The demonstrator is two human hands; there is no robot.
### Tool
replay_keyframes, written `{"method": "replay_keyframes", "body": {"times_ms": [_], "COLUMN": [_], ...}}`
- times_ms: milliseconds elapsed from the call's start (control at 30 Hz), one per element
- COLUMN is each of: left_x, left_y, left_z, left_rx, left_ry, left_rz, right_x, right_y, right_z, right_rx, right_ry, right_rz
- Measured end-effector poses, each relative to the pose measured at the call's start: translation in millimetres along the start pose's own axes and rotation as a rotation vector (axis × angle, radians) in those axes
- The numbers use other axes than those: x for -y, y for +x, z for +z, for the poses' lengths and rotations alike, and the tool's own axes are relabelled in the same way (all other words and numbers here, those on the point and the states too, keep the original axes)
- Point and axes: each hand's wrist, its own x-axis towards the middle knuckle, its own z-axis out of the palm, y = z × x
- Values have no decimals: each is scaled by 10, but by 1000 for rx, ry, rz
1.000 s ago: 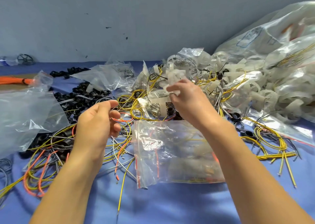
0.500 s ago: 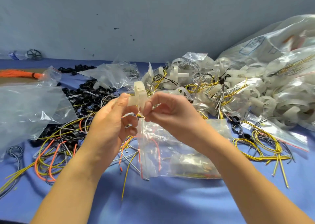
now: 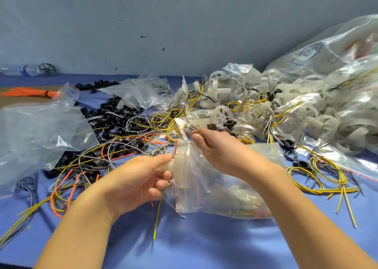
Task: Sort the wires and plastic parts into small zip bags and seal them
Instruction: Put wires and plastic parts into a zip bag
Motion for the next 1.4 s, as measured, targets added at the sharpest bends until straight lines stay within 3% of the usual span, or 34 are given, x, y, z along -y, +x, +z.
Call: {"method": "replay_keyframes", "body": {"times_ms": [133, 300, 500, 667, 867, 967, 1200, 1400], "left_x": [9, 34, 22, -19, -18, -13, -96, -62], "left_y": [15, 33, 14, 37, 111, 119, 35, 143], "left_z": [40, 82, 136, 77, 78, 148, 239, 400], "left_rx": [141, 225, 291, 298, 178, 133, 174, 134], "left_ry": [-42, 137, 205, 328, 390, 429, 468, 384], "left_rz": [9, 138, 199, 206, 73, 54, 202, 118], "right_x": [10, 10, 120, 148, 55, 57, 126, 175], "right_y": [74, 140, 136, 95, 153, 171, 170, 141], "right_z": [17, -15, -72, -138, -176, -199, -220, -281], "right_rx": [36, 105, 3, -62, -89, -27, 71, 62], "right_ry": [244, 442, 352, 277, 425, 530, 591, 575], "right_rz": [8, -27, -79, -73, -54, -42, -51, -50]}}
